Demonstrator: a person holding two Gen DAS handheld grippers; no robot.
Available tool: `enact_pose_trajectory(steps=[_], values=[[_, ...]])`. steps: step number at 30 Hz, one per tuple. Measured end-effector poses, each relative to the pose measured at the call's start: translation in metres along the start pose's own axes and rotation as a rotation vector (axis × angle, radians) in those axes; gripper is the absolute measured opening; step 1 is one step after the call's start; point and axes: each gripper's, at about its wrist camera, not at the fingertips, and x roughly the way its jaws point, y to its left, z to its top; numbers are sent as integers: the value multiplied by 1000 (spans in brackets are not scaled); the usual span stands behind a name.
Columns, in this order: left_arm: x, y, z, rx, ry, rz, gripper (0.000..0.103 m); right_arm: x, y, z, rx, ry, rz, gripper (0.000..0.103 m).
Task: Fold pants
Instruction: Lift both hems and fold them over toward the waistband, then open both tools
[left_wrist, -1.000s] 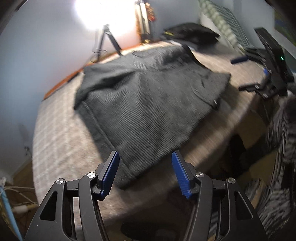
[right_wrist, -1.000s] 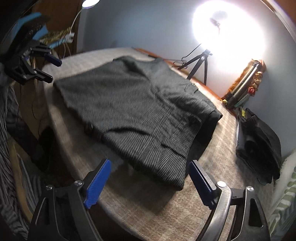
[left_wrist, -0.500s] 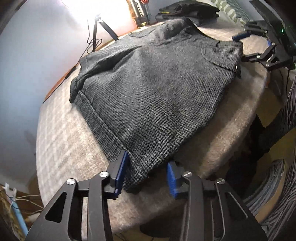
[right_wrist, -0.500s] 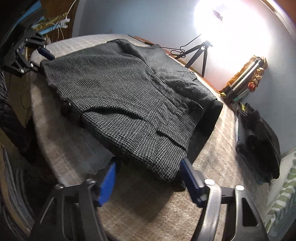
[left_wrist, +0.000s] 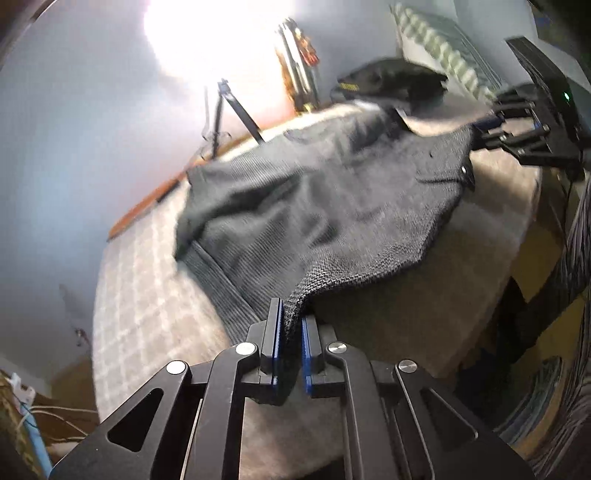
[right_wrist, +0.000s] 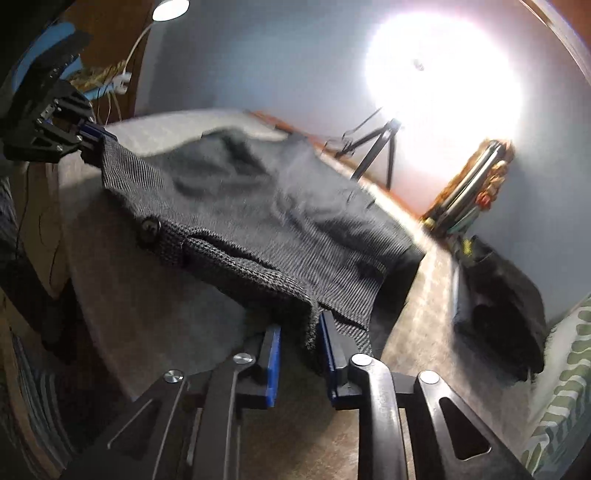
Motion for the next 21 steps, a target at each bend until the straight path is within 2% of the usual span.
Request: enact_pose_trajectory(steps=[3, 9, 14, 21], values=[[-5, 13, 15, -4, -36, 24, 4, -11, -8, 7, 50, -49, -11, 9], [-7, 28, 36, -36, -97, 24, 4, -14, -12, 14, 65, -78, 9, 8], [-2, 30, 34, -29, -79, 34, 3, -11, -18, 10, 80, -65, 11, 8], [-17, 49, 59, -69, -149, 54, 2, -33, -40, 46, 114, -173, -45, 7]])
